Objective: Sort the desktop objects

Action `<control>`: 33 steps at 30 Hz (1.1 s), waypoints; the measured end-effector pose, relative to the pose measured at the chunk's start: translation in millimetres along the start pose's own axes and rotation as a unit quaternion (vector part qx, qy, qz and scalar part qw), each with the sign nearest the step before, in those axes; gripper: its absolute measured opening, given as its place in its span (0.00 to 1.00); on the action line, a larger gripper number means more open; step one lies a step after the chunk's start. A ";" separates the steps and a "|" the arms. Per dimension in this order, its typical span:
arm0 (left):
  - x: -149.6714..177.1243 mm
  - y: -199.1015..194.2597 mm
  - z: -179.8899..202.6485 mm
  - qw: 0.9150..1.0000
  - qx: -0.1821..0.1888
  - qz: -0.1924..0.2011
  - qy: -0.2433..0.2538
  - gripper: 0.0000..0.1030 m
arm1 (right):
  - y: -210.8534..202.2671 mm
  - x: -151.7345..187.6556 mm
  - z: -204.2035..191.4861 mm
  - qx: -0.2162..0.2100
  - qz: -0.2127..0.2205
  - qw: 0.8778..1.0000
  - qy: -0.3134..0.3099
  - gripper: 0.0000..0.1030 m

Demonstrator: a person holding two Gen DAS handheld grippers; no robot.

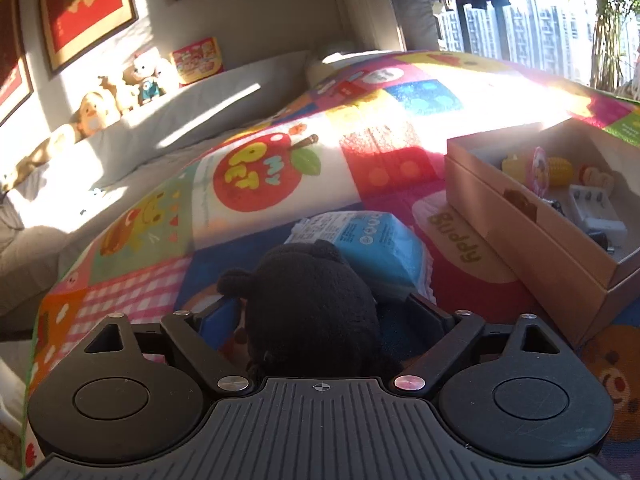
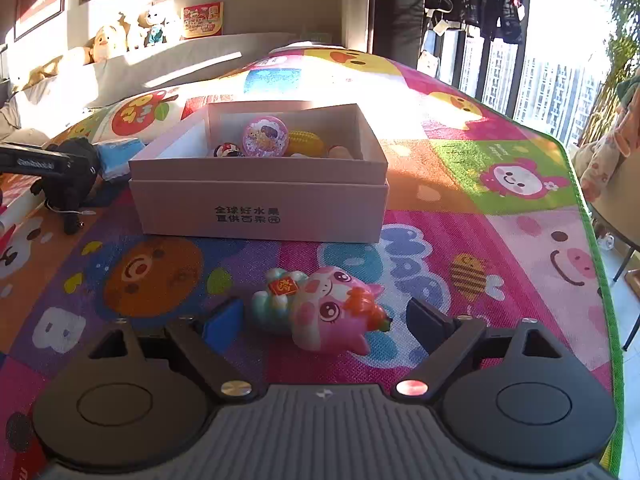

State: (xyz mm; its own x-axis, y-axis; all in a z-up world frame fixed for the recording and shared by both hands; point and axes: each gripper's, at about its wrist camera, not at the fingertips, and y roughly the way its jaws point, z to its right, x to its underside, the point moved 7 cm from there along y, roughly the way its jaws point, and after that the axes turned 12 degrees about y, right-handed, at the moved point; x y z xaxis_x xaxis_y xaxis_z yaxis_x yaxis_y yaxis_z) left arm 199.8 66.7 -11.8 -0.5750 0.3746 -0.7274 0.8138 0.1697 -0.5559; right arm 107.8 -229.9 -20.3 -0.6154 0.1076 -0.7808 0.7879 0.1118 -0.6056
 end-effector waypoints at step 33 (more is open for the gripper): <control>43.1 -142.0 111.4 0.973 0.219 0.051 0.059 0.92 | -0.8 -4.5 18.6 -0.022 0.011 0.997 0.073 1.00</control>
State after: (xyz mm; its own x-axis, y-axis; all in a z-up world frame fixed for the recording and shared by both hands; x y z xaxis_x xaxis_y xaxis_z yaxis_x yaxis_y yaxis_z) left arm 50.0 -42.7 -9.1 -0.4593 0.4751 -0.7506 0.7367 -0.2685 -0.6207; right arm 110.4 -248.9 -19.2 -0.5969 0.2523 -0.7616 0.8017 0.1500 -0.5786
